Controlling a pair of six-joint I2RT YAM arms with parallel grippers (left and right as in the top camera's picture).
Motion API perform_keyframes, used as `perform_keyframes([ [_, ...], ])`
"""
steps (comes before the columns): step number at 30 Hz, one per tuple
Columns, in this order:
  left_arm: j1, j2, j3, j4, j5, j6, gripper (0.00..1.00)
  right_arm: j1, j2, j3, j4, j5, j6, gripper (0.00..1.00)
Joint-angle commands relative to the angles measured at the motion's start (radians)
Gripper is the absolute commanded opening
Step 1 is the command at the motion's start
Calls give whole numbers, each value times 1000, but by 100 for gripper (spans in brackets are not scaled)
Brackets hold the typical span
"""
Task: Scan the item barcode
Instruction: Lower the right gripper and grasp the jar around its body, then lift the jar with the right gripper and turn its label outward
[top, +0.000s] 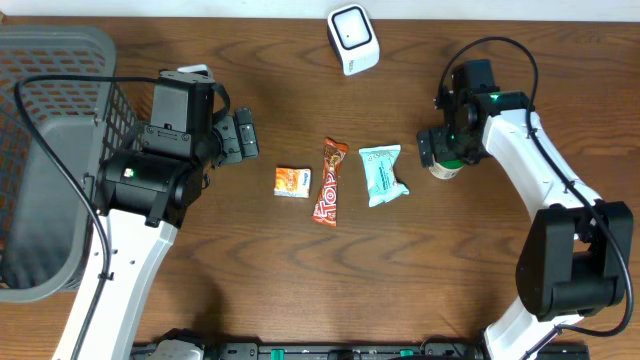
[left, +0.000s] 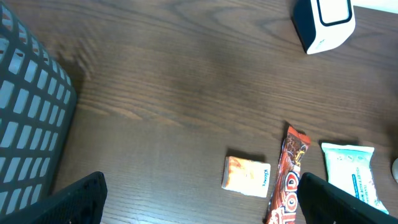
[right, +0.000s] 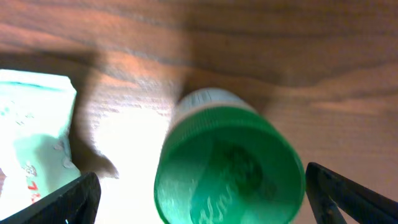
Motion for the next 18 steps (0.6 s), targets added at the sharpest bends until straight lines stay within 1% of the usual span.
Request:
perform_keyframes([
  [1,3,0,2,-2,-10,17,98,-12,42,14,20,-55,-23,99],
  [10,3,0,2,-1,-10,17,98,-18,134,14,32,-55,-9,99],
  [15,3,0,1,-1,-10,17,98,-23,175,14,31,-45,47,99],
  [18,3,0,2,-1,-10,17,97,-29,179,14,30,-25,93,95],
])
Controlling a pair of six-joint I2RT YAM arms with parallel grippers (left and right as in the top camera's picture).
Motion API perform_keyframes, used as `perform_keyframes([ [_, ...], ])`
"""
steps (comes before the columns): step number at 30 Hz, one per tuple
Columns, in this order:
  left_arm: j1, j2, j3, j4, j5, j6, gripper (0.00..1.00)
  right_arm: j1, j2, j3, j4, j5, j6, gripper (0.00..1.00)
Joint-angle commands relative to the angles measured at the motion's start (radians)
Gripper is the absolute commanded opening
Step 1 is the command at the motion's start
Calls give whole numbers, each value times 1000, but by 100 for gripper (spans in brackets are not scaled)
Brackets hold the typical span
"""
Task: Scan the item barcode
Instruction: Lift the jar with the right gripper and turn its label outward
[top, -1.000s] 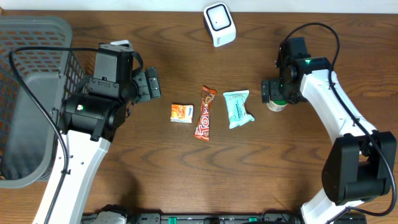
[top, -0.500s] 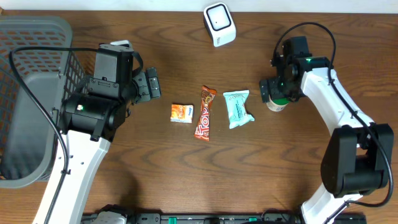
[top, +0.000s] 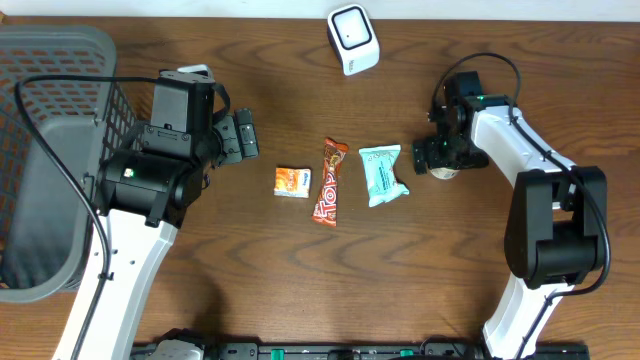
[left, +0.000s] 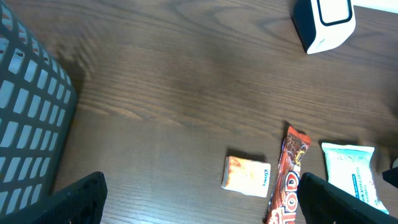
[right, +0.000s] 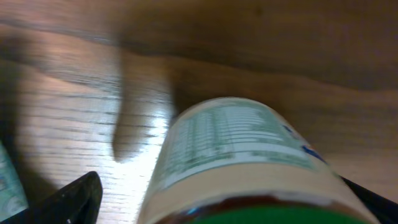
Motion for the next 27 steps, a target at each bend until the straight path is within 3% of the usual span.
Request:
perform_keyframes([
  [1,3,0,1,-1,-10,17,98,-14,12,13,0,17,74,94],
  [11,3,0,2,-1,-10,17,98,-34,11,14,-26,16,105,80],
  [20,3,0,1,-1,-10,17,98,-34,11,16,-29,12,108,54],
  [27,3,0,2,-1,-9,17,98,-34,11,27,-31,-38,143,50],
])
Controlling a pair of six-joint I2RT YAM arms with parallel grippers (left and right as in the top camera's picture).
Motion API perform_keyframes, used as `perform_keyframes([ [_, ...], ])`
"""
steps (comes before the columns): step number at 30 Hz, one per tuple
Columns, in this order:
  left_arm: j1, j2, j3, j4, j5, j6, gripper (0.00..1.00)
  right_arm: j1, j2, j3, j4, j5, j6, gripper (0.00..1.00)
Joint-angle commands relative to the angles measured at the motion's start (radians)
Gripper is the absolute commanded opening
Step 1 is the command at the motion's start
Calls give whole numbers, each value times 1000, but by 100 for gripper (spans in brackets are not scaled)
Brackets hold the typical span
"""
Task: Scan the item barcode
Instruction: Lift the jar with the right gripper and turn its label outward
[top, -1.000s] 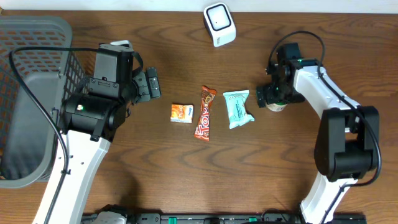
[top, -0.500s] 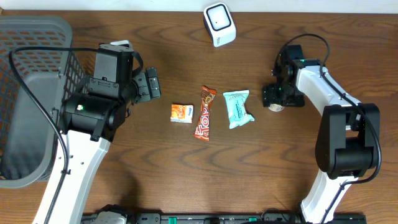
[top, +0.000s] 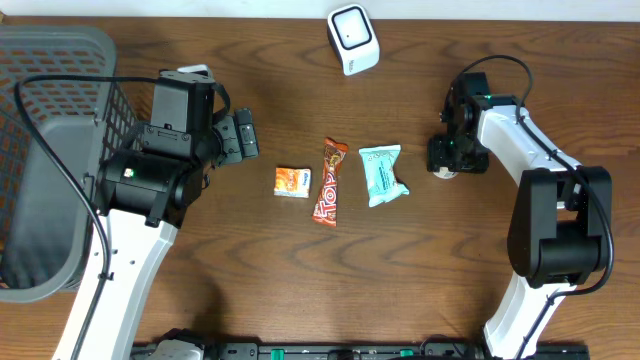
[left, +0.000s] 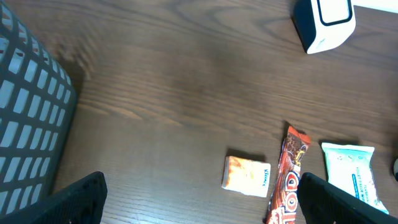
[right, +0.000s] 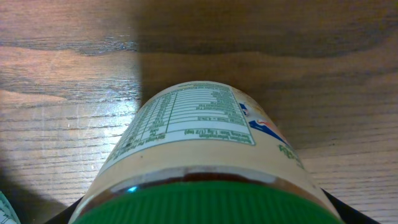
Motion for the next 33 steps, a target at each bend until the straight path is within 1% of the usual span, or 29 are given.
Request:
perform_keyframes([
  [1,3,0,2,-1,-10,17,98,-5,11,32,-8,-61,29,50],
  [6,3,0,1,-1,-9,17,98,-5,11,101,-74,-114,46,47],
  [12,3,0,2,0,-10,17,98,-5,11,226,-273,-131,122,47],
  [15,3,0,2,-1,-10,17,98,-5,11,260,-355,-206,132,47],
  [20,3,0,2,-1,-10,17,98,-5,11,263,-443,-414,141,49],
  [23,3,0,2,-1,-10,17,98,-5,11,263,-478,-488,141,49],
  [28,3,0,2,-1,-10,17,98,-5,11,263,-558,-545,139,49],
  [33,3,0,2,-1,-10,17,98,-5,11,263,-611,-551,99,50],
])
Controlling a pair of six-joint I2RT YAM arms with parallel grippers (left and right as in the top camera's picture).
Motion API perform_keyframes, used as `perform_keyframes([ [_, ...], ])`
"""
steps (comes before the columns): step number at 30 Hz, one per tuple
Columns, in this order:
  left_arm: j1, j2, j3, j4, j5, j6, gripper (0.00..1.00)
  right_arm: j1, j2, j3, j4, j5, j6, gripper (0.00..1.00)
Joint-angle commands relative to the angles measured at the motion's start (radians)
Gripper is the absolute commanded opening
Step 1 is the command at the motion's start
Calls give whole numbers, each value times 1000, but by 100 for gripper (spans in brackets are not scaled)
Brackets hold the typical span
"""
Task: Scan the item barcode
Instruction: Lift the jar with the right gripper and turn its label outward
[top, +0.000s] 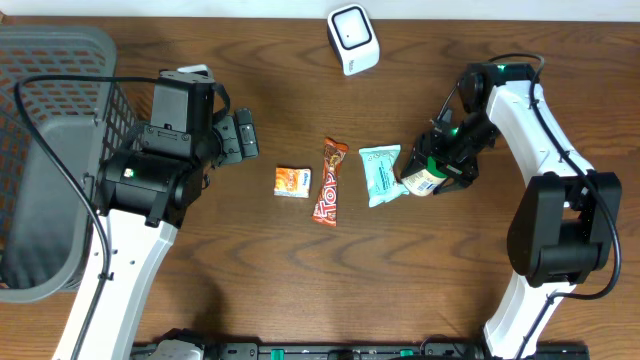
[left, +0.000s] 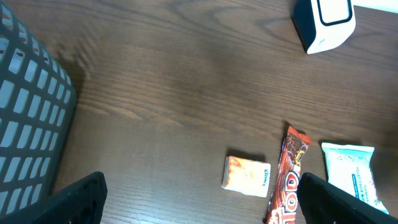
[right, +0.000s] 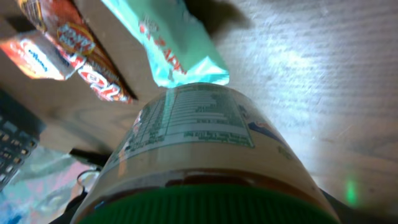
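Note:
A jar (top: 424, 181) with a green lid and a pale printed label is held off the table, tilted, next to the teal packet (top: 381, 174). My right gripper (top: 447, 158) is shut on it. In the right wrist view the jar (right: 199, 134) fills the frame, its nutrition label facing up and its lid (right: 205, 205) at the bottom edge; the fingers are hidden behind it. The white scanner (top: 352, 38) stands at the table's far edge and also shows as the scanner (left: 324, 22). My left gripper (top: 243, 135) hangs open over bare wood, nothing between its fingers (left: 78, 198).
An orange tissue packet (top: 292, 181) and a red candy bar (top: 329, 181) lie left of the teal packet in the middle of the table. A grey mesh basket (top: 45, 150) takes up the left side. The left arm reaches over the table next to it.
The jar was on the table at the right with my right gripper around it. Now it is off the wood, tilted, and further left beside the teal packet. The left arm is unchanged.
My right gripper first looked down on the upright jar's green lid. Then it was low beside the jar. Then the jar sat between its fingers on the table. Now the jar is held up and tilted near the teal packet. The left arm stayed still throughout.

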Motion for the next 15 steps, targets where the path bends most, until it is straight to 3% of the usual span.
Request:
perform_keyframes([
  [1,3,0,2,0,-10,17,98,-3,6,23,-27,-57,-33,50],
  [15,3,0,2,0,-9,17,98,2,6,22,-108,-72,-112,50],
])
